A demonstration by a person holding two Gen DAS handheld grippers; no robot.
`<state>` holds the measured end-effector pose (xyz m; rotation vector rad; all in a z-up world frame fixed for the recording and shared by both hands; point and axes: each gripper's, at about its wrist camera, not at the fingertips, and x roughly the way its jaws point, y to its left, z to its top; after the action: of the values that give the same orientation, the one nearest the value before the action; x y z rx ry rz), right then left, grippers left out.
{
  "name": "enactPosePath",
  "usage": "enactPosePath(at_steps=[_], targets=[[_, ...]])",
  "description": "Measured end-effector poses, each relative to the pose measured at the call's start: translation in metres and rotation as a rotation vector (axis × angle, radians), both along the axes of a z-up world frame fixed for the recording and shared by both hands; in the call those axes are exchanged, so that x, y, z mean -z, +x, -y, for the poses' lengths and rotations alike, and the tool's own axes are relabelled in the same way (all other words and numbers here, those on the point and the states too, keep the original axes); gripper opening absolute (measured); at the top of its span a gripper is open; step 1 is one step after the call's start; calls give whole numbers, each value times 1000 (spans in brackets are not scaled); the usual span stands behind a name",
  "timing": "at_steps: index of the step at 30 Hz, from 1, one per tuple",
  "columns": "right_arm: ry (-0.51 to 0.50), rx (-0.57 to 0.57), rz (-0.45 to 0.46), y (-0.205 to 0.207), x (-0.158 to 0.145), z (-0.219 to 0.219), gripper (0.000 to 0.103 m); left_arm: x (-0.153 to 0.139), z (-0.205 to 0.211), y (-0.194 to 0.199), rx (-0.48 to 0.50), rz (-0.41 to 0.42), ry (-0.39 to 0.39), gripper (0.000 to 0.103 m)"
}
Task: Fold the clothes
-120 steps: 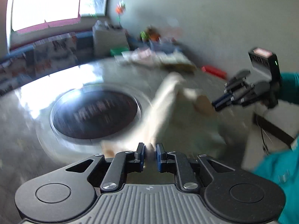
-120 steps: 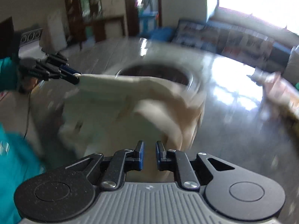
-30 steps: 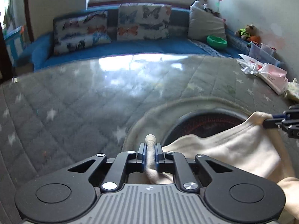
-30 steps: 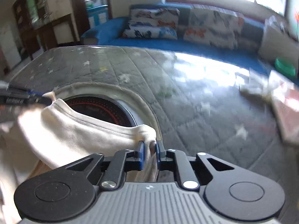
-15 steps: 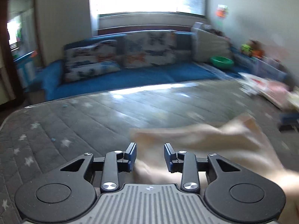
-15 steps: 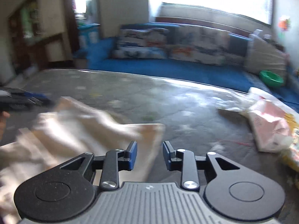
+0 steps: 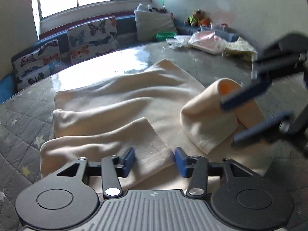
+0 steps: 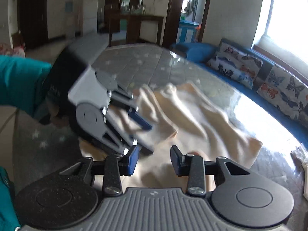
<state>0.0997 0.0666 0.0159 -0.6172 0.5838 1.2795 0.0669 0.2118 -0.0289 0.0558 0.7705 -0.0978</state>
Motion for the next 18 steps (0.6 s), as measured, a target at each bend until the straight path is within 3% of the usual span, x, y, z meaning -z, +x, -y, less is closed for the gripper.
enactPosePath(at_steps=[1, 2, 4, 9, 12, 14, 18], targets=[[-12, 5, -6, 0, 4, -1, 36, -1, -4, -2, -12, 5, -12, 25], [-21, 27, -26, 2, 11, -3, 36, -2, -7, -4, -24, 10, -24, 16], [-40, 60, -46, 6, 22, -5, 36, -7, -17, -10, -71, 31, -46, 11], [-66, 137, -52, 9, 46, -10, 34, -31, -56, -50, -268, 161, -97, 10], [-55, 176, -10, 8, 52, -11, 20, -48, -91, -84, -438, 238, -117, 10], [-20, 211, 22, 7, 51, -6, 10, -47, -112, -110, -552, 238, -121, 10], [64, 313, 116, 12, 33, 13, 6, -46, -153, -161, -781, 236, -128, 10]])
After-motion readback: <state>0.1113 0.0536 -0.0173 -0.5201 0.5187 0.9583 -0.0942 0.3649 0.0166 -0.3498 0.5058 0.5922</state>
